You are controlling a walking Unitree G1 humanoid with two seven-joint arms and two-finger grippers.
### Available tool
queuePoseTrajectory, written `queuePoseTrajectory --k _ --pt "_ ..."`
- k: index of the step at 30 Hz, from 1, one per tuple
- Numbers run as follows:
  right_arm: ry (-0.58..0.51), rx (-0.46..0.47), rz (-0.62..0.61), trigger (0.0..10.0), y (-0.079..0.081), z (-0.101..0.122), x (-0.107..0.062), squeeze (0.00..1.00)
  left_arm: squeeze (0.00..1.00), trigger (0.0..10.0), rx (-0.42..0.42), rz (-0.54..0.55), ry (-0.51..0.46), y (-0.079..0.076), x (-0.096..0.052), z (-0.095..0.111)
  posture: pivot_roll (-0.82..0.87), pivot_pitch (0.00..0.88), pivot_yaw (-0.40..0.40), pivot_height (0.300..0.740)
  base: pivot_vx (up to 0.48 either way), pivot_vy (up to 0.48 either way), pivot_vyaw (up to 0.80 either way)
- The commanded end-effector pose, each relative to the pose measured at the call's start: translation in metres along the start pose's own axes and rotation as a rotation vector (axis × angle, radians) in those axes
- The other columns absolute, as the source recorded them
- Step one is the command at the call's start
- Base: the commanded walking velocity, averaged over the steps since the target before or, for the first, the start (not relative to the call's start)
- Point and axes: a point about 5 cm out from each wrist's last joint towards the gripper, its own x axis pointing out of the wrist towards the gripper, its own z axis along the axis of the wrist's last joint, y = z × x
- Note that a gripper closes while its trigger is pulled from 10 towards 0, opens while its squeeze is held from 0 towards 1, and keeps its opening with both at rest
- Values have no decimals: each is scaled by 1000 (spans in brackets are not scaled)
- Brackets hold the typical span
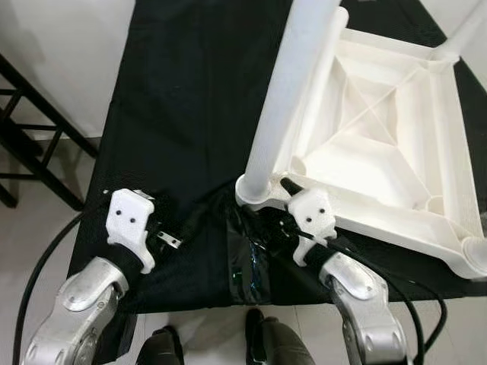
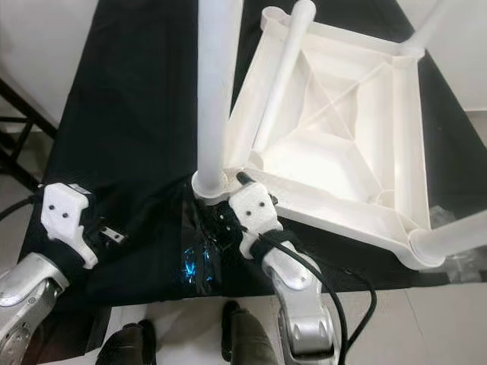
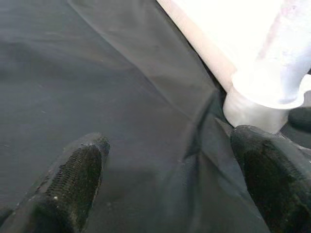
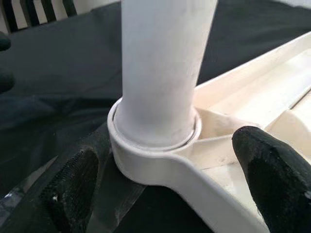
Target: Building children table
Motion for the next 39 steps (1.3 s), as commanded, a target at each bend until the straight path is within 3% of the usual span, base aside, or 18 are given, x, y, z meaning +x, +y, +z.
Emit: queuePoseTrajectory --k 1,10,12,31,39 --pt "-15 12 -2 10000 1 0 -4 0 0 10000 -19 28 18 3 -4 -7 68 271 -83 740 0 0 0" --pt "-58 59 26 10000 0 -2 -12 0 0 10000 -86 25 46 -2 -12 -19 67 267 -78 740 0 -402 0" --pt "-70 103 135 10000 8 -3 -15 0 0 10000 -113 26 42 -3 -11 -21 66 268 -78 740 0 -454 0" --pt "-66 174 398 10000 27 -7 -17 0 0 10000 -131 15 56 -2 -14 -26 75 268 -74 740 0 -455 0" --pt "-53 196 435 10000 28 -10 -17 0 0 10000 -135 10 55 -4 -13 -28 73 267 -75 740 0 -458 0"
